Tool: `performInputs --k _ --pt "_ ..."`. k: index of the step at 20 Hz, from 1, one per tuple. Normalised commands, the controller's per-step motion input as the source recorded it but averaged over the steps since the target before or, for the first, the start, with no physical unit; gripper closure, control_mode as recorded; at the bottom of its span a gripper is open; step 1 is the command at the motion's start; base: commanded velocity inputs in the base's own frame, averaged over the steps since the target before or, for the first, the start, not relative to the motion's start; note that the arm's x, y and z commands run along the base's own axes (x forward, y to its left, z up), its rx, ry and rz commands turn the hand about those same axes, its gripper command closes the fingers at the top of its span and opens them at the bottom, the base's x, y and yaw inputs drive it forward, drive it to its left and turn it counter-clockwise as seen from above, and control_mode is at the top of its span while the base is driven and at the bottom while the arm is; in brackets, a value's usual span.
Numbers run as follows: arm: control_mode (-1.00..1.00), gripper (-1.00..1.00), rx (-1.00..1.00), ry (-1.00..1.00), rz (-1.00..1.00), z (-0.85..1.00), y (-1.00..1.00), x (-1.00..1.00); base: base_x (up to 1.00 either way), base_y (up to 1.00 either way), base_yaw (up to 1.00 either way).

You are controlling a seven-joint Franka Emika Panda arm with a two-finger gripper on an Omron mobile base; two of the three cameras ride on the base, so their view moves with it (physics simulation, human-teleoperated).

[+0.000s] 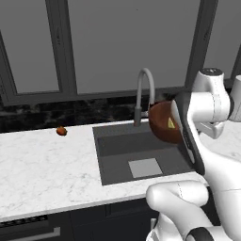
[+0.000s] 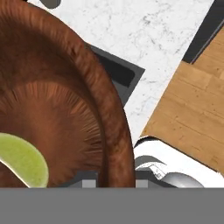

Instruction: Pick the lemon wedge from the sink and place it in the bowl. Then pick the bowl and place it in the microwave. Then close the microwave door and press the start button.

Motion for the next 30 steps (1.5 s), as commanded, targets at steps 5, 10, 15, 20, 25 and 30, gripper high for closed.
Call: performInputs --k 5,10,15,20,25,30 --pt "-1.00 1.00 0.00 -0.24 -0.09 0.00 -0.14 -0.21 0.00 0.00 0.00" --pt "-1.00 1.00 0.00 -0.45 0.00 -0.01 0.00 -0.30 0.00 0.00 0.00" --pt "1.00 1.00 0.01 -0.18 0.00 -0.11 0.00 -0.10 -0.01 0.00 -0.01" --pt "1.00 1.00 0.00 0.00 0.00 0.00 0.00 0.00 -0.13 -0.20 -0.12" --pt "1.00 1.00 0.00 0.00 0.00 0.00 0.00 0.00 -0.43 -0.52 -0.16" --pt "1.00 1.00 0.00 0.00 0.00 0.00 0.00 0.00 -0.47 -0.93 -0.35"
